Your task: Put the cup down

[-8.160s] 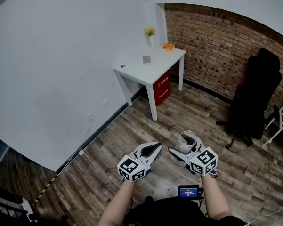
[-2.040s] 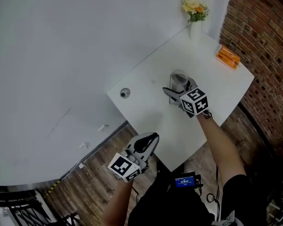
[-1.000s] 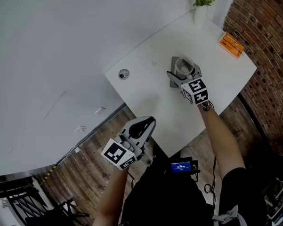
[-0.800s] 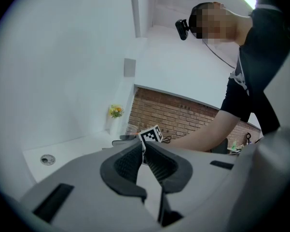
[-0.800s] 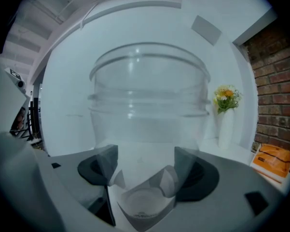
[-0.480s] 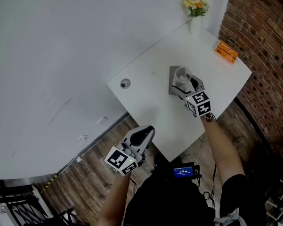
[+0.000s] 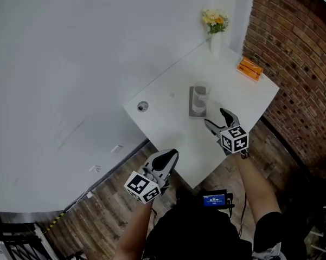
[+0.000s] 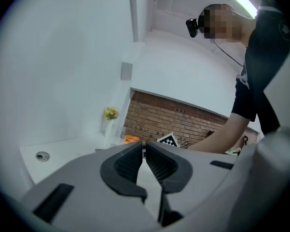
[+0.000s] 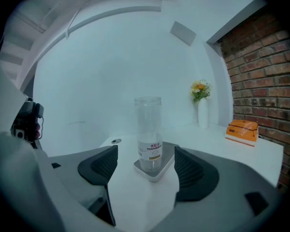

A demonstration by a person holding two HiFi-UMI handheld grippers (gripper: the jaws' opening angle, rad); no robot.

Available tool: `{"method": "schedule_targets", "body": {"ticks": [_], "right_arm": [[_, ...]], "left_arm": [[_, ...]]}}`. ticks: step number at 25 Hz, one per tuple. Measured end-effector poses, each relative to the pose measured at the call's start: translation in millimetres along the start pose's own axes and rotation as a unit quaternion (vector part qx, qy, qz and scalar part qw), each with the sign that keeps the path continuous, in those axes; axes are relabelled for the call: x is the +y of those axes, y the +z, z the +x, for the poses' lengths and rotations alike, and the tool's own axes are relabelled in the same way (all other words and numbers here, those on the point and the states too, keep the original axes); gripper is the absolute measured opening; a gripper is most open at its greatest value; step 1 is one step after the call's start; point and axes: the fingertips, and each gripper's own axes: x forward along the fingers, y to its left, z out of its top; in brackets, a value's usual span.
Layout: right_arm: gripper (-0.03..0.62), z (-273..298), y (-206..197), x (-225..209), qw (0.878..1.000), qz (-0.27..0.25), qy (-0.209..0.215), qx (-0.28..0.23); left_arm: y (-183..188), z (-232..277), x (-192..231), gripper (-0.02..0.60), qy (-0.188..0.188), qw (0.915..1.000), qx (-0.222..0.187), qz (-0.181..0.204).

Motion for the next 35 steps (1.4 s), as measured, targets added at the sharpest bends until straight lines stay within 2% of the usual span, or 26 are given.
{"method": "schedule_targets", "body": {"ticks": [9,13,16,22,27,35], "right_arm": [[0.359,-55,3,36,0.998,0.053,0.026,-0.029],[0.357,-78,16,61,0.996,0.047,0.056,-0.043],[0.353,-93,32,80,0.995,0.024,0.08,-0.059],[0.222,-116,57,108,0.992,-0.004,0.102,-0.075],[0.098,-129,66,118,0.992,-0.023,0.094,-0.084],[0.057,-136,73,112,0.991,0.015,0.085,-0.098]], "left_arm": [[-3,7,-18,0.021,-0.027,0.9996,-0.002,0.004],[-2,6,-18,0.021,-0.031,0.9994,-0.003,0.014],[3,5,-15,0.021,-0.031,0.9993,-0.008,0.021],[10,4,-16,0.021,-0.036,0.9989,-0.02,0.022],[16,9,-21,0.021,-0.047,0.9982,-0.025,0.028],[29,19,-32,0.021,-0.065,0.9966,-0.032,0.039]]}}
